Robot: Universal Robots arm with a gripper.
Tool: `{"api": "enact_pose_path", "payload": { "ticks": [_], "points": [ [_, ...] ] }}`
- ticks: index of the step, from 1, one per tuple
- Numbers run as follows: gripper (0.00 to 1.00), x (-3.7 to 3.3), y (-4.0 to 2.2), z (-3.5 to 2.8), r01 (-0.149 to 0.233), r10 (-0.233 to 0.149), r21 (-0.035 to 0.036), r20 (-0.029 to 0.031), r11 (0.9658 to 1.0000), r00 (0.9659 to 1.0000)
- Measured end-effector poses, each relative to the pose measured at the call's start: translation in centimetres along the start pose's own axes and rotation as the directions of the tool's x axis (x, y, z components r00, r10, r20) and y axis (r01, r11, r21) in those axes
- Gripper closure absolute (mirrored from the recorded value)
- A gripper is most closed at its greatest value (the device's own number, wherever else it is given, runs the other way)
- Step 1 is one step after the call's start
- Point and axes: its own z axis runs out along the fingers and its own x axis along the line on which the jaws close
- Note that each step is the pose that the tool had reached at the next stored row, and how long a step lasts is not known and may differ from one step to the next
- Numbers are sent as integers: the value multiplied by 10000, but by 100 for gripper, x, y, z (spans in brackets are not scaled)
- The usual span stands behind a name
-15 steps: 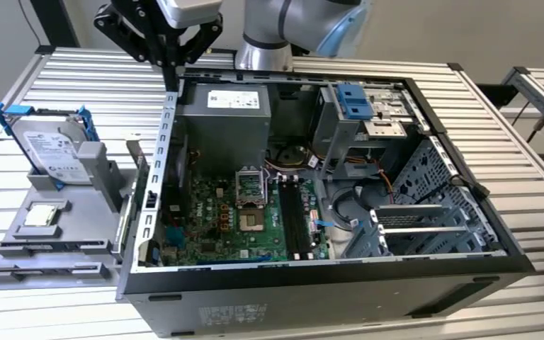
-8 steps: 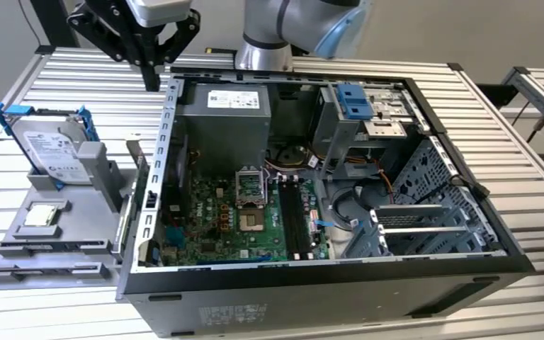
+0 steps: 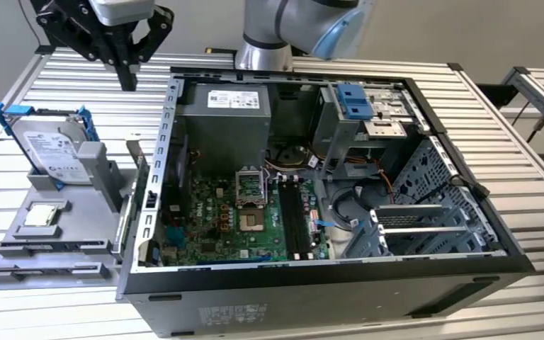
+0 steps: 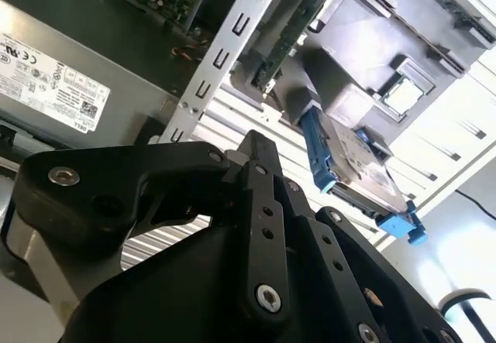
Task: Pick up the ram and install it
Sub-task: 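Reach for the ram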
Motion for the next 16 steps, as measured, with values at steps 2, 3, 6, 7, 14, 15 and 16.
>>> {"api": "enact_pose_path", "payload": {
  "ticks": [2,3,6,7,14,15,16],
  "points": [
    [100,77,-1,-1,9,-9,0,0,10000,10000],
    [100,113,-1,-2,11,-11,0,-1,10000,10000],
    [100,231,-2,-4,25,-25,0,-1,10000,10000],
    [100,271,-3,-5,29,-29,-1,-1,10000,10000],
    [100,520,-5,-10,62,-62,-1,-3,10000,10000],
    [100,554,-5,-10,68,-68,-1,-3,10000,10000],
    [100,594,-5,-11,76,-76,-2,-4,10000,10000]
  ]
}}
